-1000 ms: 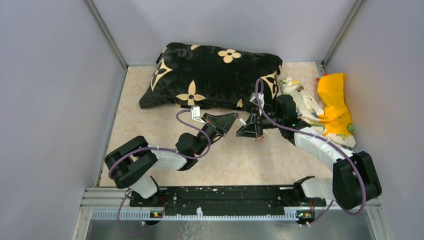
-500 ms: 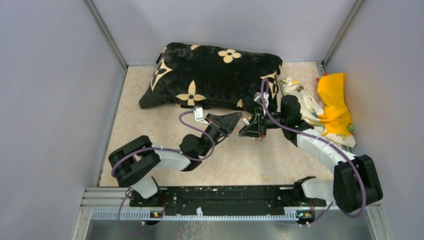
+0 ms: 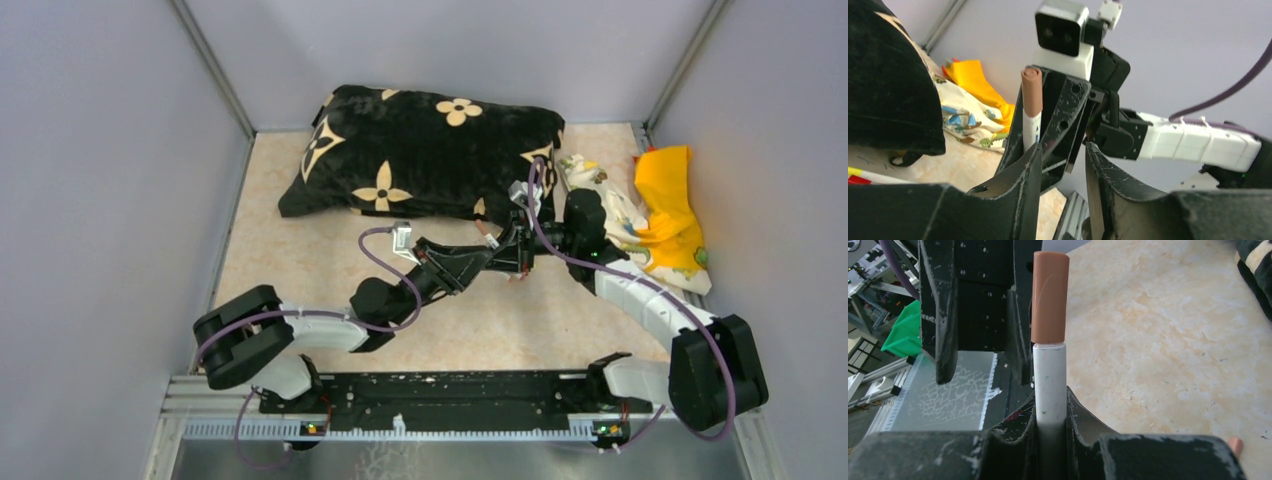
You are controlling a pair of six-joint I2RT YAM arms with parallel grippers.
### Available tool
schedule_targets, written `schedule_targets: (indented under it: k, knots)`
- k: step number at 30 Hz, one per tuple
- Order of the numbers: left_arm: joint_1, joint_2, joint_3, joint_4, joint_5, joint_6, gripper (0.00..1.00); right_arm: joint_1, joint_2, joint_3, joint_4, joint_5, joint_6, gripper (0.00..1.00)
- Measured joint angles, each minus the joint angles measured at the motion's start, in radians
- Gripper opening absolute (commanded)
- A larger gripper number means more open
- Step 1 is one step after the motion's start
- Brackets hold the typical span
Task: Insert the pens into the pen caps
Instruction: Insert the pen cap onto the pen.
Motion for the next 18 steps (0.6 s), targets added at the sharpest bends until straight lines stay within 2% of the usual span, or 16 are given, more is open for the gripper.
schedule_targets:
  k: [3, 8, 9, 14, 18]
  knots:
    - [-0.008, -0.028, -0.021, -0.041, 0.038, 0.013, 0.54, 0.000, 0.000, 0.000, 0.000, -0.001, 0.000, 0.00]
    - [-0.008, -0.133, -0.066, -0.131, 0.075, 0.116, 0.94, 0.000, 0.000, 0.001, -0.006, -0.015, -0.017, 0.00]
    - [-0.008, -0.172, -0.075, -0.157, 0.077, 0.146, 0.98, 0.000, 0.000, 0.002, -0.011, -0.019, -0.025, 0.00]
    - [0.007, -0.339, -0.081, -0.294, 0.085, 0.247, 0.99, 0.000, 0.000, 0.003, -0.045, -0.043, -0.061, 0.00]
    - [0.087, -0.406, -0.045, -0.423, 0.188, 0.277, 0.99, 0.000, 0.001, 0.004, -0.065, -0.060, -0.083, 0.00]
